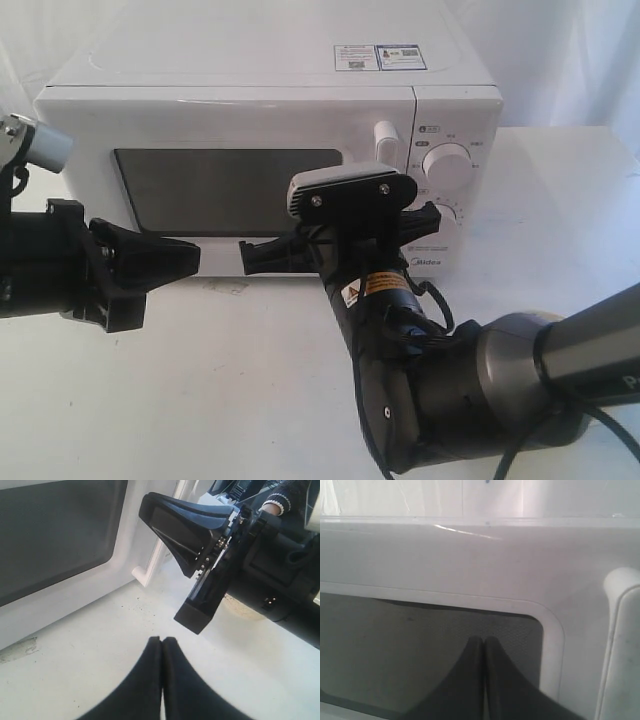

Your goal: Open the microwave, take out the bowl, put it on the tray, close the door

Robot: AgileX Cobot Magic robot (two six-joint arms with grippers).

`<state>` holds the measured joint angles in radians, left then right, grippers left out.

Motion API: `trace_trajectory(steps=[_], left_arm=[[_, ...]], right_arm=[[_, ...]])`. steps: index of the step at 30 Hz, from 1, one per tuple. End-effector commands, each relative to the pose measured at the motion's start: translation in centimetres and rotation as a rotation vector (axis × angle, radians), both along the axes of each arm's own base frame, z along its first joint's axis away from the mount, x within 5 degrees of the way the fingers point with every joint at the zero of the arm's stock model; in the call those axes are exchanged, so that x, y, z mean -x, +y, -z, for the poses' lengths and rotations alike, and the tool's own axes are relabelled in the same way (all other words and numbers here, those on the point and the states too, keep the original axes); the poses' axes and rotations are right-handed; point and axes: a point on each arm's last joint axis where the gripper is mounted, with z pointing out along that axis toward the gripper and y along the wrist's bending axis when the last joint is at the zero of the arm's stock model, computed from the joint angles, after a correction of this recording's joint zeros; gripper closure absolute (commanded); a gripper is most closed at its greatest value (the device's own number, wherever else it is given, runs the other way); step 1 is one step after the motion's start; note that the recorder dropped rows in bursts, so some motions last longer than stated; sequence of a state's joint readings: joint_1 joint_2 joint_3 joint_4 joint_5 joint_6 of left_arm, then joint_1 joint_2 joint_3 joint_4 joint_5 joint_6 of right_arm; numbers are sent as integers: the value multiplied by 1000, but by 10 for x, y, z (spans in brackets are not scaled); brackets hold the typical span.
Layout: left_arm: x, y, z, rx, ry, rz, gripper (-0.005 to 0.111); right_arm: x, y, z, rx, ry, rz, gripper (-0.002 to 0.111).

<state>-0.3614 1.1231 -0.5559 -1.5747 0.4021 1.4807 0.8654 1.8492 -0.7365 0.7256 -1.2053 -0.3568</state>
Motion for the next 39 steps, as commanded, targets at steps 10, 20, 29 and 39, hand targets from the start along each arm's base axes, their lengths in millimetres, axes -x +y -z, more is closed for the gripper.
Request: trace_trajectory(steps=[10,20,29,39], left_arm=[[62,16,-56,159,-189,70,107],[123,58,-36,181,-364,-151,107],[118,65,4,174,-253,-261,107],[127,83,32,85,-313,-402,107]], right_arm=[[1,-1,-3,-2,-18,6,108],[1,-1,-3,-2,-18,6,108],[1,-1,-3,-2,-18,6,108],[1,-1,-3,-2,-18,6,108]])
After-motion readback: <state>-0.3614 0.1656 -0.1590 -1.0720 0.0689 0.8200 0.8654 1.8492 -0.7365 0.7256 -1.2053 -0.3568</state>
